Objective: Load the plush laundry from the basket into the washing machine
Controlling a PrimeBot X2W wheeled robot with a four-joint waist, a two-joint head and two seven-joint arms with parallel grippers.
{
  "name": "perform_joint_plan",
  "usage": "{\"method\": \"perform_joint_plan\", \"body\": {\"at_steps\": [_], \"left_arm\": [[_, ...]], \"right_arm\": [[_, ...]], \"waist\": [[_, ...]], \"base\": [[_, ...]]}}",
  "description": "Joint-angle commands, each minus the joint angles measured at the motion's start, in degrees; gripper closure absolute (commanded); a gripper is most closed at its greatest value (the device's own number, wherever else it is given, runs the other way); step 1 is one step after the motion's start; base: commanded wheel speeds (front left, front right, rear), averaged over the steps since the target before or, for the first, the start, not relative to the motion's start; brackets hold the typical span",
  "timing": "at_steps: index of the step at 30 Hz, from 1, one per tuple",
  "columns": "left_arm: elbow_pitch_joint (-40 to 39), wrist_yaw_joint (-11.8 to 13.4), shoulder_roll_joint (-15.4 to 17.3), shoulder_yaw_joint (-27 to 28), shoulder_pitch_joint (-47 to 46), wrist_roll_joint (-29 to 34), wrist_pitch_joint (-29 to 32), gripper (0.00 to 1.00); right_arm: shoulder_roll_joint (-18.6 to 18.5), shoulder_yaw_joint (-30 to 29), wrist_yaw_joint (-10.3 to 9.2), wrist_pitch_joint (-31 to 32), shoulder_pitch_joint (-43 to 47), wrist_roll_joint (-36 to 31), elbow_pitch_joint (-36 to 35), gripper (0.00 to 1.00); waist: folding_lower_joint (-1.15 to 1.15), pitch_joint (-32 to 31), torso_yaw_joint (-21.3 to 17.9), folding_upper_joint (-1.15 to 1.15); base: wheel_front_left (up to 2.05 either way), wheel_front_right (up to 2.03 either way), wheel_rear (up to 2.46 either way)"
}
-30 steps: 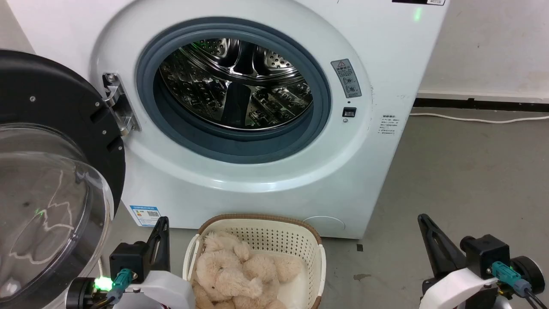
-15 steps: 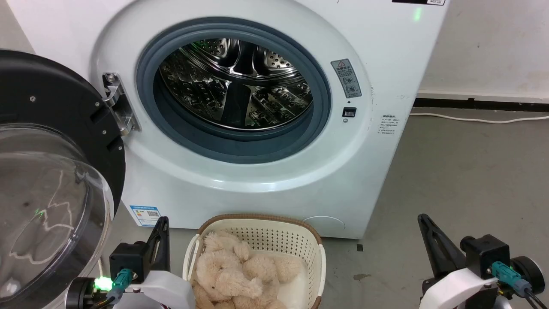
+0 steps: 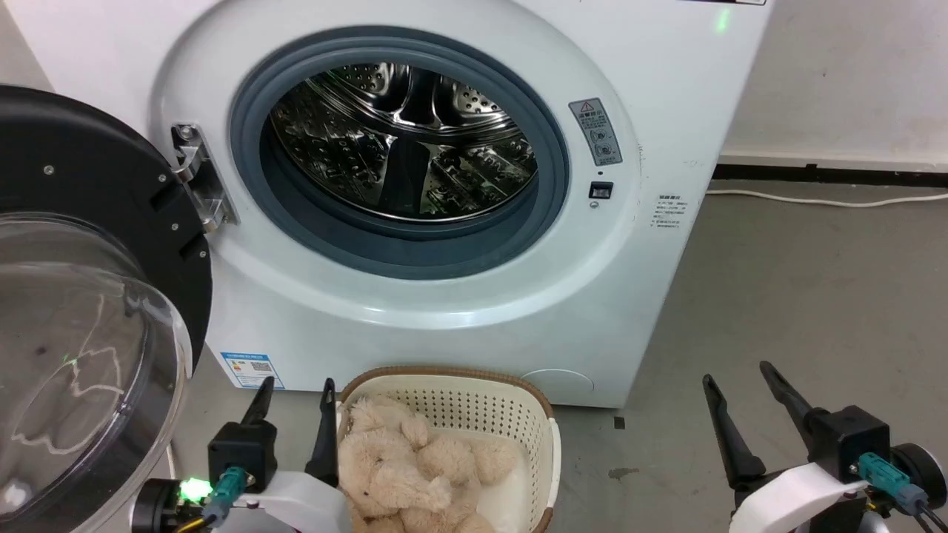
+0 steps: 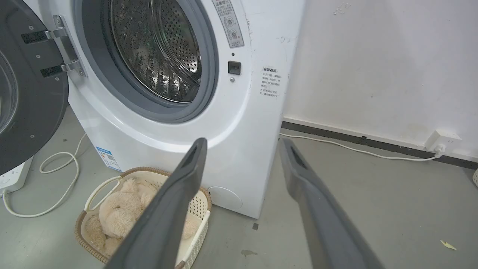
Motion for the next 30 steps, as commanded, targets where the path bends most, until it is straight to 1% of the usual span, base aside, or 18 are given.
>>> {"method": "perform_joint_plan", "body": {"at_steps": [1,7,18,24,30], "left_arm": [[0.49,0.38,0.01,-0.72,-0.26,0.08,-0.65,0.0],[2.82,0.56,0.01,-2.42,-0.93,-0.06,-1.19,0.0],[9.23,0.23,0.16,-5.31,-3.7,-0.67,-0.39,0.0],[13.77,-0.07,0.38,-6.59,-5.68,-1.22,1.09,0.0],[18.78,-0.73,0.58,-7.84,-7.53,-2.08,3.98,0.0]], "right_arm": [[-0.01,-0.4,0.0,-0.67,0.54,0.32,-0.23,0.0],[0.03,-1.4,0.0,-1.38,0.25,0.44,0.3,0.0],[0.06,-1.76,0.01,-2.7,-0.84,2.56,0.98,0.0],[0.07,-1.66,0.01,-3.42,-1.83,3.84,1.66,0.0],[0.08,-2.01,0.01,-4.14,-2.95,5.09,2.5,0.0]], "waist": [[0.0,0.22,-0.13,0.0],[0.0,1.54,-0.96,0.0],[0.0,5.6,-3.85,0.0],[0.0,7.87,-5.69,0.0],[0.0,9.91,-7.39,0.0]], "base": [[0.0,0.0,0.0],[0.0,0.0,0.0],[0.0,0.0,0.0],[0.0,0.0,0.0],[0.0,0.0,0.0]]}}
